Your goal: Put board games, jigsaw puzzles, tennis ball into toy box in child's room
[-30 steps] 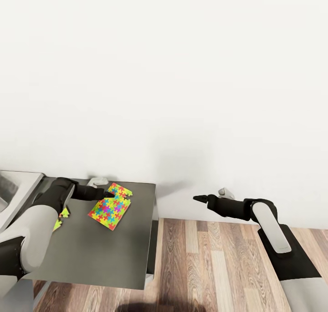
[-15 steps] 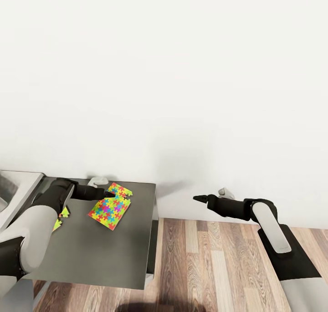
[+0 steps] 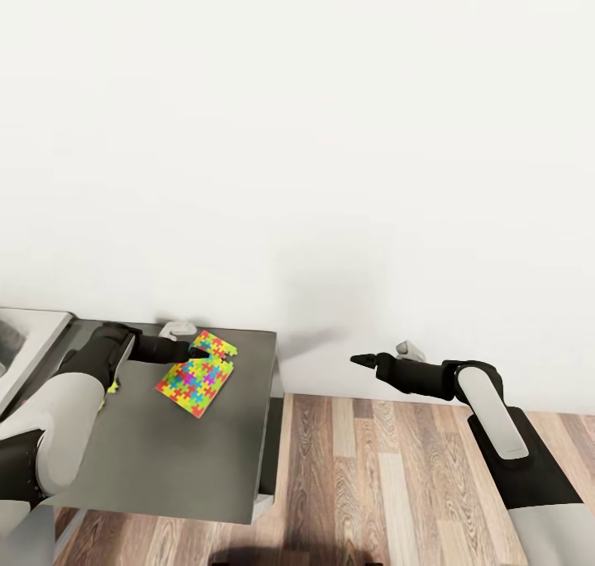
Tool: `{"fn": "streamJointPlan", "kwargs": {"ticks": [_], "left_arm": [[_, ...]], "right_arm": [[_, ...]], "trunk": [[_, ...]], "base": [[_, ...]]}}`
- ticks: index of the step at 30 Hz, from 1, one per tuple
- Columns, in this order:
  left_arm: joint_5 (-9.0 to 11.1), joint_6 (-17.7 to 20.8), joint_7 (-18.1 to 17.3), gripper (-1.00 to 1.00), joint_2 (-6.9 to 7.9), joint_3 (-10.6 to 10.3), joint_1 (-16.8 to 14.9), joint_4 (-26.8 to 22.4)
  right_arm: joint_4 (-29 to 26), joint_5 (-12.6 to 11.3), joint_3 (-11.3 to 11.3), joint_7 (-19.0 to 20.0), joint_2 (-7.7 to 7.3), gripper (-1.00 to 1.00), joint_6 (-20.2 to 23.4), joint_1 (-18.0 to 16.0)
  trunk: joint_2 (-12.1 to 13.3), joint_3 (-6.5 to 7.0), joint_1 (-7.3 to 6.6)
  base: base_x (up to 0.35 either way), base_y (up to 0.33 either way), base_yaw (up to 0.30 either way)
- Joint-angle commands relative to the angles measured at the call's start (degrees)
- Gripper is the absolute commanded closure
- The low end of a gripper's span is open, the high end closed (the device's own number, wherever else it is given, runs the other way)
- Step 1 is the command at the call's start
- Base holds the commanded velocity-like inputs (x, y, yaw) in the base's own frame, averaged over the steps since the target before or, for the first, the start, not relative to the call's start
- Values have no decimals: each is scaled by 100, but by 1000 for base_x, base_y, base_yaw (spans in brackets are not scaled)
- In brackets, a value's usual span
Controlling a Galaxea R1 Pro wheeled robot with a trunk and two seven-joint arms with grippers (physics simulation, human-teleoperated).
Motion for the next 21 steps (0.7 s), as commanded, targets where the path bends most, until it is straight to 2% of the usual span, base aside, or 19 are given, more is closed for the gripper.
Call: {"fn": "streamJointPlan", "kwargs": {"ticks": [1, 15, 21], "left_arm": [[-57, 34, -47, -100, -6, 49, -5, -5], [-64, 34, -46, -100, -6, 48, -5, -5], [-62, 34, -52, -100, -6, 49, -5, -5]], "right_arm": [[-5, -59, 8, -60, -5, -100, 7, -4], [-5, -58, 8, -58, -10, -100, 7, -4], [-5, -58, 8, -56, -13, -100, 7, -4]], "trunk": [[-11, -9, 3], [-11, -10, 3], [-11, -10, 3]], "base": [[0, -22, 0], [-1, -7, 0], [-60, -153, 0]]}}
